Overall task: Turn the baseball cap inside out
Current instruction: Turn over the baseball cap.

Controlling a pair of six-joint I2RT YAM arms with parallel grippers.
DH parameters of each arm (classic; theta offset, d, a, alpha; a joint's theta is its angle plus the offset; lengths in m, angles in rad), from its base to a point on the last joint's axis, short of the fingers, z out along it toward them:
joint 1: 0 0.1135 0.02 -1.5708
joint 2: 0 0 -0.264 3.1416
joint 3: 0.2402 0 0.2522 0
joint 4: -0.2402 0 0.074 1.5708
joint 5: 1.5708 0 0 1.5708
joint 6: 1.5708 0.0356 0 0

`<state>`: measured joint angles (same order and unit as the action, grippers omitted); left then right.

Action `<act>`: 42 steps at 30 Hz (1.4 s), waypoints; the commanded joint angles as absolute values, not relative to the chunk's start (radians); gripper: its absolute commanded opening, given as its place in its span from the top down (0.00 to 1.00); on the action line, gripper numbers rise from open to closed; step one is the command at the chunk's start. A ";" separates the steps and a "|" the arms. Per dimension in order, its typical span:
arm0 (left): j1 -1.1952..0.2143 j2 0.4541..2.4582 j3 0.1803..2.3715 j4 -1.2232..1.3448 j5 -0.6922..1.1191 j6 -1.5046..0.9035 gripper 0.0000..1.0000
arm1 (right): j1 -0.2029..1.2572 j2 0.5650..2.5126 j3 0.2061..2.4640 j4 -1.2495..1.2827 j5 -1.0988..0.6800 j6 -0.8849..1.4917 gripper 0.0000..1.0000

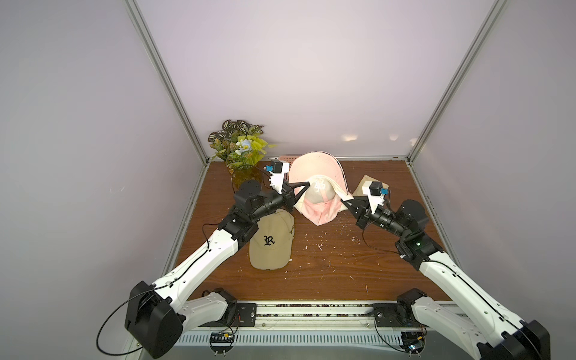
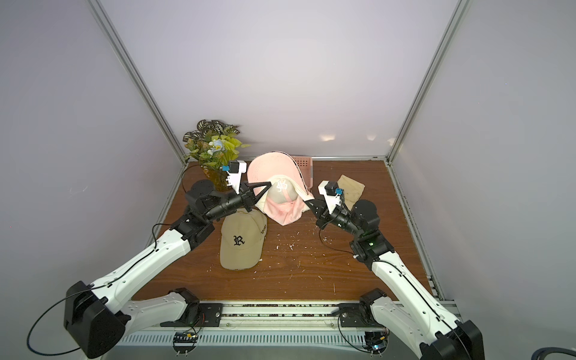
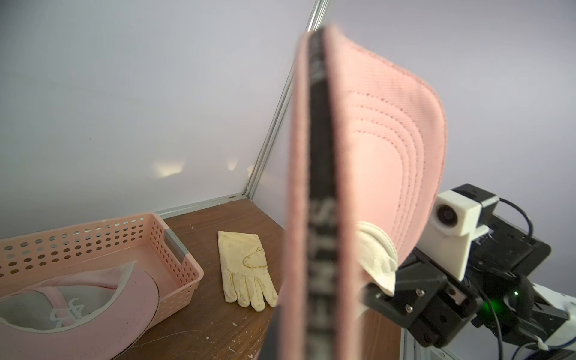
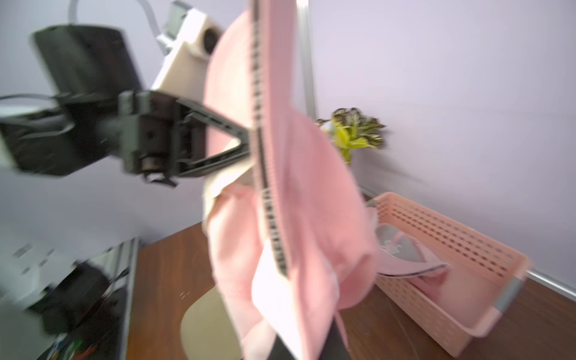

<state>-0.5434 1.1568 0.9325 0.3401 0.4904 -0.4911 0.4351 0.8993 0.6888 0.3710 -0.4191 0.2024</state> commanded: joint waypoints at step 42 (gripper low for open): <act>-0.541 1.147 1.009 0.453 0.156 -0.699 1.00 | 0.473 1.331 0.868 -0.122 0.024 0.309 1.00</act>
<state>-0.5571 1.2263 0.9688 0.2718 0.3256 -0.8055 0.4870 1.2945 0.8646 0.1059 0.0071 0.3424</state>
